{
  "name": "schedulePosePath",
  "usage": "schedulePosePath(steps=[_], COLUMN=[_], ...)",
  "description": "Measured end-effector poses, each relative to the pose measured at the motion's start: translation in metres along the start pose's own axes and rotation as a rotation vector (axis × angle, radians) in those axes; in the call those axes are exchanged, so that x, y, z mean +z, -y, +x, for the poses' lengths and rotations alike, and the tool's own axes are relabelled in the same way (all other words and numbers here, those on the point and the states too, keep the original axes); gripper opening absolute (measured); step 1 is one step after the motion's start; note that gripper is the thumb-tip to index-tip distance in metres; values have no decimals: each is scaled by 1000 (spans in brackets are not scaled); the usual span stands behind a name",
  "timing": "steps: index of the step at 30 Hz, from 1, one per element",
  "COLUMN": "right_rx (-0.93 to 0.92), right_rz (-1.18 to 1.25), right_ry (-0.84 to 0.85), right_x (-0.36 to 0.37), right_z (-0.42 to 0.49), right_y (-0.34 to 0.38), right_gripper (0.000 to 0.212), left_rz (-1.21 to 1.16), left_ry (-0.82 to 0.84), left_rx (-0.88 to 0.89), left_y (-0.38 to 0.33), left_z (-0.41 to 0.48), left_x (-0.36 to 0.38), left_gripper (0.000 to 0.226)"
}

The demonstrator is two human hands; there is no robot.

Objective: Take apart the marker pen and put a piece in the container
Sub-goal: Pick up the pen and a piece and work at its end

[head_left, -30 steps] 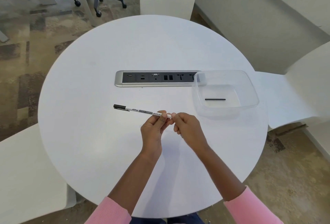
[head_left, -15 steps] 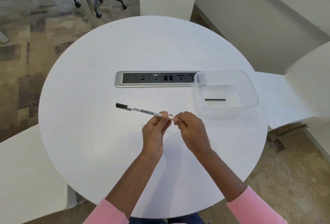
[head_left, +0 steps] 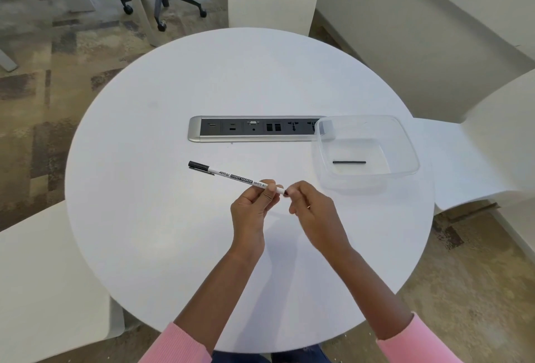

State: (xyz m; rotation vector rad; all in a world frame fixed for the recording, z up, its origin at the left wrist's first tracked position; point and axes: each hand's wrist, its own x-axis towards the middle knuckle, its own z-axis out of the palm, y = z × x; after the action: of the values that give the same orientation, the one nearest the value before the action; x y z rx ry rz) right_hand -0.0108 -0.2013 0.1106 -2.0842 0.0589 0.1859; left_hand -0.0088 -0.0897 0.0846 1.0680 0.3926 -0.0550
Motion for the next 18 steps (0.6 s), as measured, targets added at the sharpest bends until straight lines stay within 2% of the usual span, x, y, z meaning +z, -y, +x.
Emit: schedulePosePath(steps=[2, 7, 11, 15, 18], right_rx=[-169, -357, -443, -406, -235], right_rz=[-169, -399, -459, -429, -257], right_ry=[-51, -138, -144, -112, -72], right_x=[3, 6, 4, 4, 4], right_z=[-5, -6, -6, -5, -6], right_y=[-3, -4, -2, -3, -4], right_gripper=[7, 14, 14, 17, 19], left_rz=[-25, -89, -107, -85, -31], left_ry=[-18, -25, -33, -21, 10], left_rx=[-10, -32, -50, -51, -38], left_y=[0, 0, 2, 4, 3], left_z=[0, -4, -6, -7, -7], left_x=[0, -1, -1, -2, -3], left_gripper=[10, 27, 17, 26, 13])
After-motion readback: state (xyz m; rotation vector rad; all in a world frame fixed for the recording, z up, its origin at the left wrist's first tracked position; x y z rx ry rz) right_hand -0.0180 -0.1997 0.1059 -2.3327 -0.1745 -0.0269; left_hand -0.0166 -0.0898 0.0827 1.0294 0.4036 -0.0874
